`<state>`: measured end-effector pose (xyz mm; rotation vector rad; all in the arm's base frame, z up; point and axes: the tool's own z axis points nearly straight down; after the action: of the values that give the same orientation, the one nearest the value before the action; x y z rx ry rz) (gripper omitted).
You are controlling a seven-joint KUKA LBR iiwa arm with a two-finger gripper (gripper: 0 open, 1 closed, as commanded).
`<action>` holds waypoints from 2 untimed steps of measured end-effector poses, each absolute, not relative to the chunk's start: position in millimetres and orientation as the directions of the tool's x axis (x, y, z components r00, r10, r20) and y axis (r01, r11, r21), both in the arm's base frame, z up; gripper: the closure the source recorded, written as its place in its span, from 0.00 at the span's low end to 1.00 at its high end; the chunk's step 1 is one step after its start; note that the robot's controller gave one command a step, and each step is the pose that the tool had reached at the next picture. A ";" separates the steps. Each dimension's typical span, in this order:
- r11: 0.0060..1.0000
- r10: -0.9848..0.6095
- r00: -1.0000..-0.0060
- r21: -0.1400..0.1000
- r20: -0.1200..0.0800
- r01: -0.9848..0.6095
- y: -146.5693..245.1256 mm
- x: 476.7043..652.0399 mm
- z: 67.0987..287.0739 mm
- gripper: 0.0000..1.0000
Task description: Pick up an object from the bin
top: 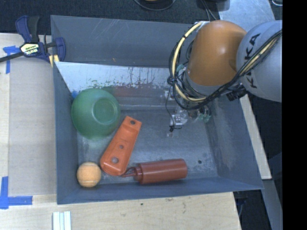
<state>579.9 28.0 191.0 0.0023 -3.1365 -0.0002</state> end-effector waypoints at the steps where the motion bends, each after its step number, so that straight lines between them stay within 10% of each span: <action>1: 1.000 0.000 -1.000 0.000 -0.004 0.000 27.8 581.6 195.9 0.00; 2: 0.962 -0.272 -0.962 0.001 -0.001 -0.272 120.4 587.7 78.4 0.00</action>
Offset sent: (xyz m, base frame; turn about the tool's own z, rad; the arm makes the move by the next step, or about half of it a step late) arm 0.0061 0.0982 -0.1210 -0.2907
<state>587.7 120.4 78.4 0.4311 -3.1127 -0.0011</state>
